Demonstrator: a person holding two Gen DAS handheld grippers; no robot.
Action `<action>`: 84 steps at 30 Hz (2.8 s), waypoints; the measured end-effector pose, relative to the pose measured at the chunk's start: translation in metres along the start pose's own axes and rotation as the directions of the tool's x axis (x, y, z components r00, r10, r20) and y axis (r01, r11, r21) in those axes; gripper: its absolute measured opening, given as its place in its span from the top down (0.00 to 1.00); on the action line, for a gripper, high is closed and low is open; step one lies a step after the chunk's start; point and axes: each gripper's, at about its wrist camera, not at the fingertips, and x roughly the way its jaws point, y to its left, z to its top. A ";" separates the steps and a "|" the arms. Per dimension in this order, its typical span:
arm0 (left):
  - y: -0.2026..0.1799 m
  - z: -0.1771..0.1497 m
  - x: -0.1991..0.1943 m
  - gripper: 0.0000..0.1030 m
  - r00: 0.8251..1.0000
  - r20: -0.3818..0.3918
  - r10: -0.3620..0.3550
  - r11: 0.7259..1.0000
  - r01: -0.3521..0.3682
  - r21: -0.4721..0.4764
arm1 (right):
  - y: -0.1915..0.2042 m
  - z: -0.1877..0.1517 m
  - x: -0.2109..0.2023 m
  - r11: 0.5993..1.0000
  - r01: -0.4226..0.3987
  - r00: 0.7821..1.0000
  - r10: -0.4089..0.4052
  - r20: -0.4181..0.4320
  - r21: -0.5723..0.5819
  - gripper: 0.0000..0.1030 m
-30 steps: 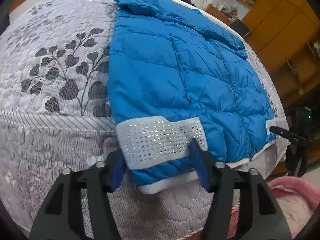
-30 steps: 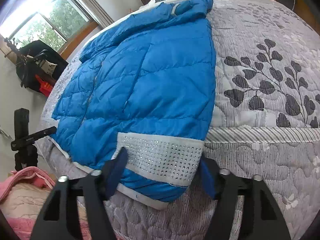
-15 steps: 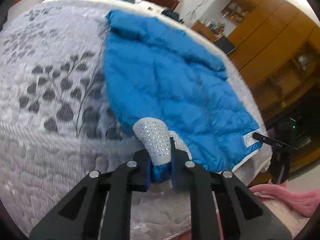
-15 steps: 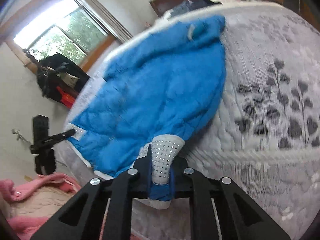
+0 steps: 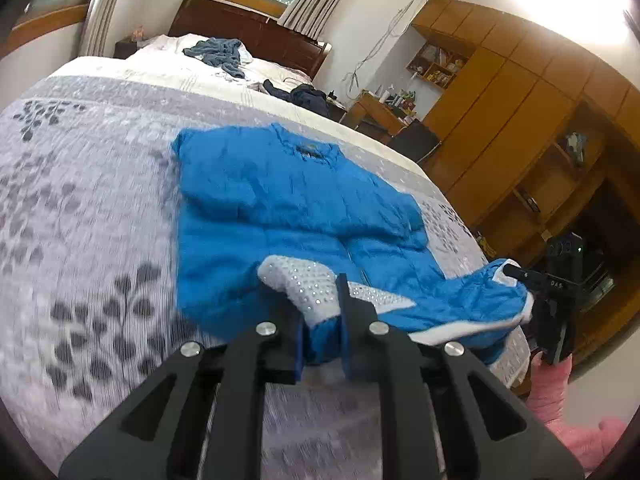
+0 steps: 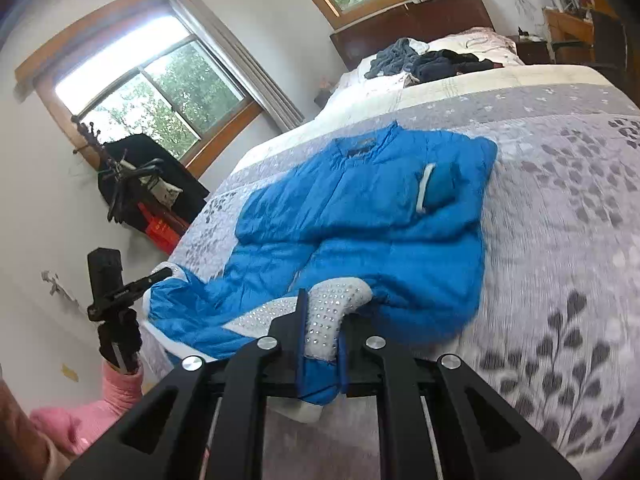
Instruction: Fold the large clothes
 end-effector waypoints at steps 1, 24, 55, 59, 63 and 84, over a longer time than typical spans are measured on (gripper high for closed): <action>0.002 0.008 0.004 0.88 1.000 0.003 0.003 1.000 -0.003 0.001 | -0.004 0.010 0.005 1.000 -0.006 1.000 0.006 -0.005 0.011 0.89; 0.082 0.116 0.176 0.85 0.975 -0.206 0.088 0.988 -0.112 -0.109 | -0.108 0.115 0.141 0.970 0.126 0.975 -0.083 -0.204 0.209 0.85; 0.078 0.123 0.095 0.42 0.993 -0.058 0.103 0.987 -0.095 0.127 | -0.060 0.128 0.117 0.960 0.220 0.969 -0.235 -0.071 -0.170 0.12; 0.067 0.118 0.120 0.31 0.986 -0.086 0.141 0.953 -0.112 0.280 | -0.055 0.136 0.149 0.925 0.270 0.948 -0.304 -0.095 -0.269 0.12; 0.061 0.118 0.152 0.30 0.966 -0.107 0.237 0.916 -0.186 0.356 | -0.056 0.136 0.177 0.902 0.295 0.930 -0.346 -0.121 -0.315 0.19; 0.001 0.149 0.065 0.91 0.936 0.281 0.212 0.923 -0.286 0.257 | -0.033 0.156 0.072 0.956 0.238 0.971 -0.228 0.074 -0.169 0.87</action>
